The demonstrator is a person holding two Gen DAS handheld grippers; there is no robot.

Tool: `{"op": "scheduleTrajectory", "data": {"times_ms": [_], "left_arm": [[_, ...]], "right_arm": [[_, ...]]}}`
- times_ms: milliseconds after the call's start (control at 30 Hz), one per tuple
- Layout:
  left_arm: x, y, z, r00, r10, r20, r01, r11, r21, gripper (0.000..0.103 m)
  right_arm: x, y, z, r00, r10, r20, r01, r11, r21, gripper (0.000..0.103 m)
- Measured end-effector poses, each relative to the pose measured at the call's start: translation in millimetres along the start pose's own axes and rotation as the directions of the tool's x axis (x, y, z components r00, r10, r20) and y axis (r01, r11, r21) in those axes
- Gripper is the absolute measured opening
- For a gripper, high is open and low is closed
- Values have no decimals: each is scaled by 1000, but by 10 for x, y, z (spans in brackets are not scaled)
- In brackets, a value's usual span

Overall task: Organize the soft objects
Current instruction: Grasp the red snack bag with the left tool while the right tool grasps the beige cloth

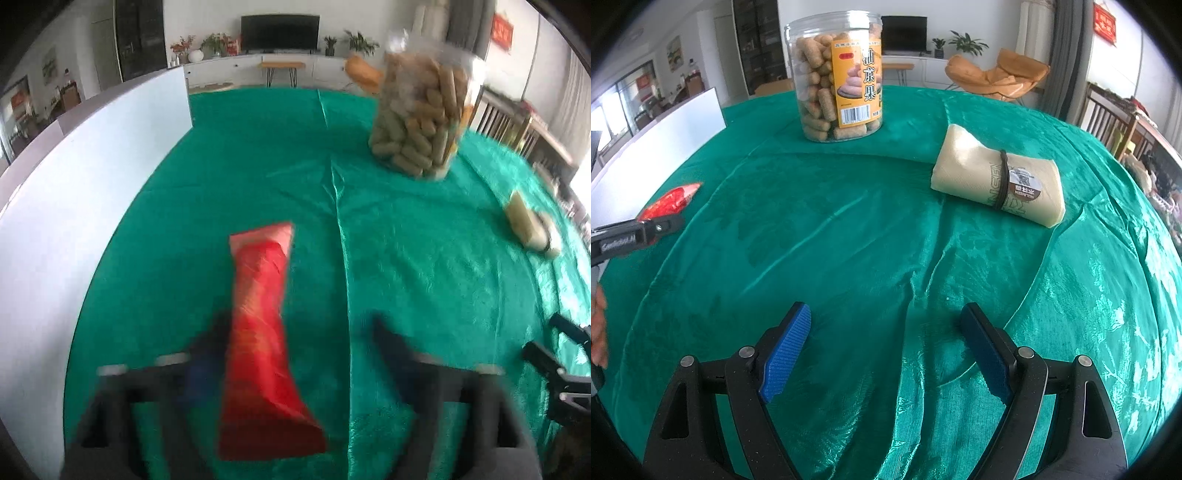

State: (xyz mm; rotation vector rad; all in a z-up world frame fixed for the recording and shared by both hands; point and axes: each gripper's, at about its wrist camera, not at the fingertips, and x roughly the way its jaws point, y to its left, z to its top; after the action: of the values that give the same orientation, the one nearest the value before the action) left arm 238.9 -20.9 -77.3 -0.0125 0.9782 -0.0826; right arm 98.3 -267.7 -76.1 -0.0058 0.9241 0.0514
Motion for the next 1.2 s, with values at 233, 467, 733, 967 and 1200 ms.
{"op": "scheduleTrajectory", "data": {"times_ms": [233,467,733,967,1200], "left_arm": [[53,-42,-18,1000,27,15,-27,1000,14,98],[60,-29,-8,1000,30,7,-30,999,13,103],[51,-21,-24,1000,21,9,-22,1000,20,103],[50,-18,-23,1000,21,9,-21,1000,20,103],[42,-23,-32,1000,18,9,-18,1000,21,103]], "right_arm": [[14,16,5,1000,-4,0,4,1000,3,85],[21,12,9,1000,-4,0,4,1000,3,85],[-123,-422,418,999,35,15,-34,994,-106,85],[216,-880,1174,968,48,-248,-164,865,-474,85],[946,-751,1370,916,-37,-399,-192,833,-519,83]]}}
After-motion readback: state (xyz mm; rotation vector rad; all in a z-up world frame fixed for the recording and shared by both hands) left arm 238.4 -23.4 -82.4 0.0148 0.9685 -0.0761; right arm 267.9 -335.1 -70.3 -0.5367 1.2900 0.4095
